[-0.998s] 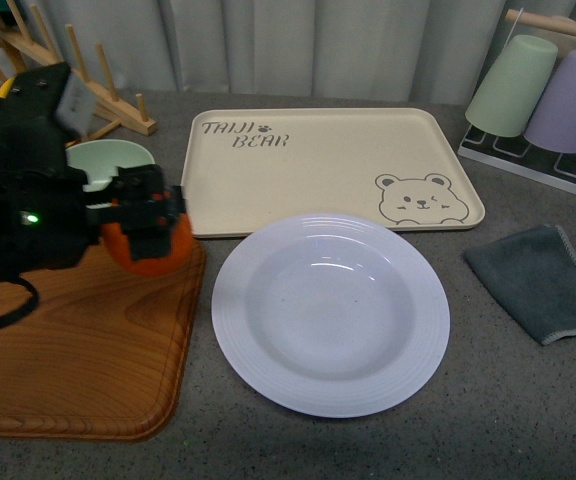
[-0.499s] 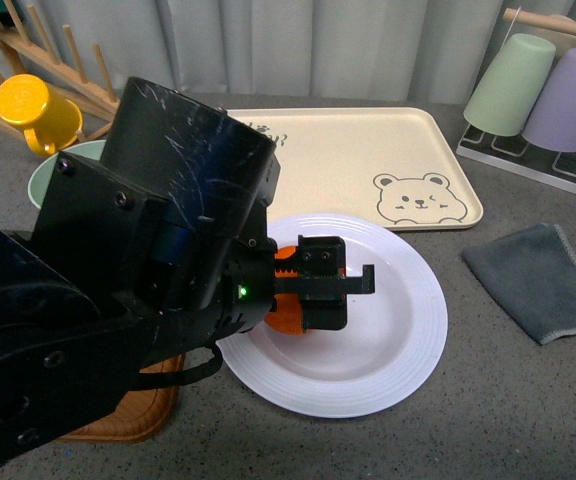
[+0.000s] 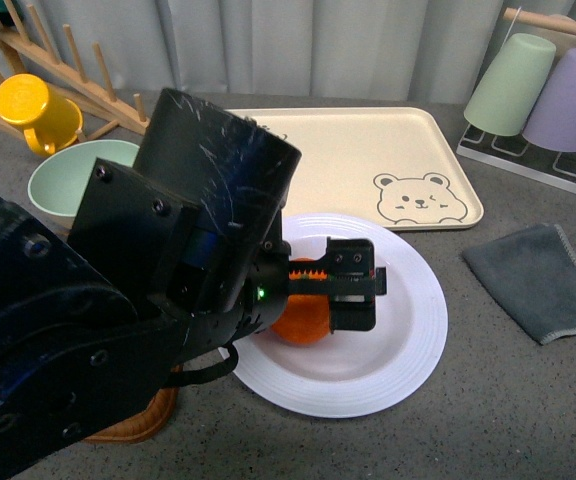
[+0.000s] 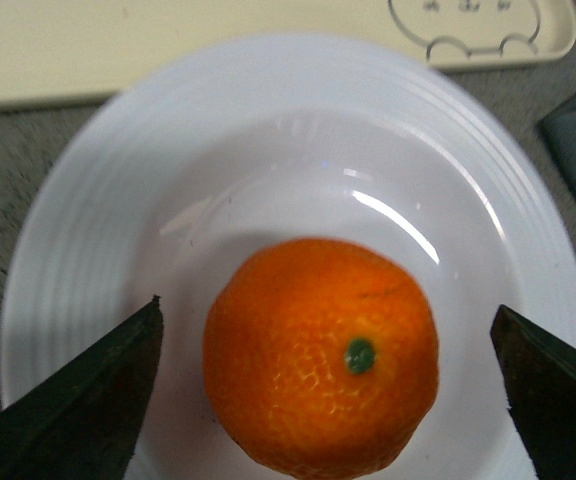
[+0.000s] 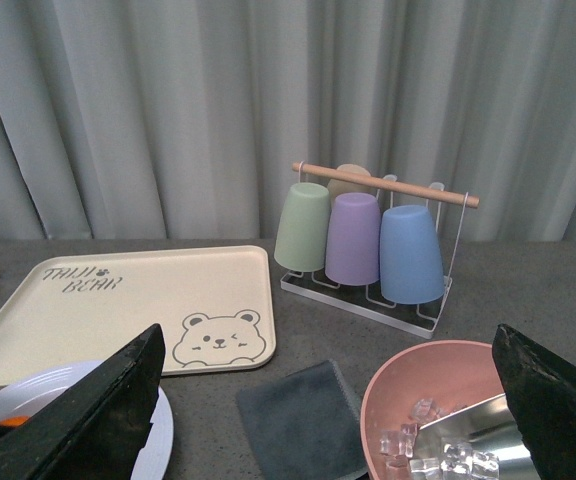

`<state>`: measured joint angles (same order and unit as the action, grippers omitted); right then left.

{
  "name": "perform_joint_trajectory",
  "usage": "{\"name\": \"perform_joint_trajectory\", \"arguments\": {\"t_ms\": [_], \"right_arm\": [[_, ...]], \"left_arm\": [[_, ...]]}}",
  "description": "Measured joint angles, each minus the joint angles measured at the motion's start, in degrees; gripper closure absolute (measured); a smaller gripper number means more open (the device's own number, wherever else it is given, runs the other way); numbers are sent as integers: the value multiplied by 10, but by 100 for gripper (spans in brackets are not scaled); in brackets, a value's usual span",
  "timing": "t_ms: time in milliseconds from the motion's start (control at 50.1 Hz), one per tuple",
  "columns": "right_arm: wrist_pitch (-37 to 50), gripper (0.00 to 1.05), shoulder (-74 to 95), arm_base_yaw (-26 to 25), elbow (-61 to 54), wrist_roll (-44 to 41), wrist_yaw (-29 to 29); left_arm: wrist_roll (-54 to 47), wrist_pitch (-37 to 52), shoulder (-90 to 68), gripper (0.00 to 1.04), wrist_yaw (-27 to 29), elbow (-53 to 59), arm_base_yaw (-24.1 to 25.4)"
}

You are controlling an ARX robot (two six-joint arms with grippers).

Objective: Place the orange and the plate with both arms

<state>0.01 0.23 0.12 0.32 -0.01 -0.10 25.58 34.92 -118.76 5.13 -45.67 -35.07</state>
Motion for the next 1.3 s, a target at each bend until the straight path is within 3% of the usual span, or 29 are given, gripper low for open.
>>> {"name": "perform_joint_trajectory", "arguments": {"t_ms": [279, 679, 838, 938, 1038, 1138, 1297], "right_arm": [[0, 9, 0, 0, 0, 0, 0], [0, 9, 0, 0, 0, 0, 0], [0, 9, 0, 0, 0, 0, 0], [0, 9, 0, 0, 0, 0, 0], [0, 9, 0, 0, 0, 0, 1], [0, 9, 0, 0, 0, 0, 1], [0, 9, 0, 0, 0, 0, 0]], "left_arm": [[-5, -16, 149, 6, 41, 43, 34], [-17, -38, 390, 6, 111, 247, 138], [-17, -42, 433, 6, 116, 268, 145], [-118, 197, 370, 23, 127, 333, 158], [-193, 330, 390, 39, 109, 381, 183], [-230, 319, 461, 59, 83, 401, 211], [-246, 175, 624, 98, 42, 424, 255]]}}
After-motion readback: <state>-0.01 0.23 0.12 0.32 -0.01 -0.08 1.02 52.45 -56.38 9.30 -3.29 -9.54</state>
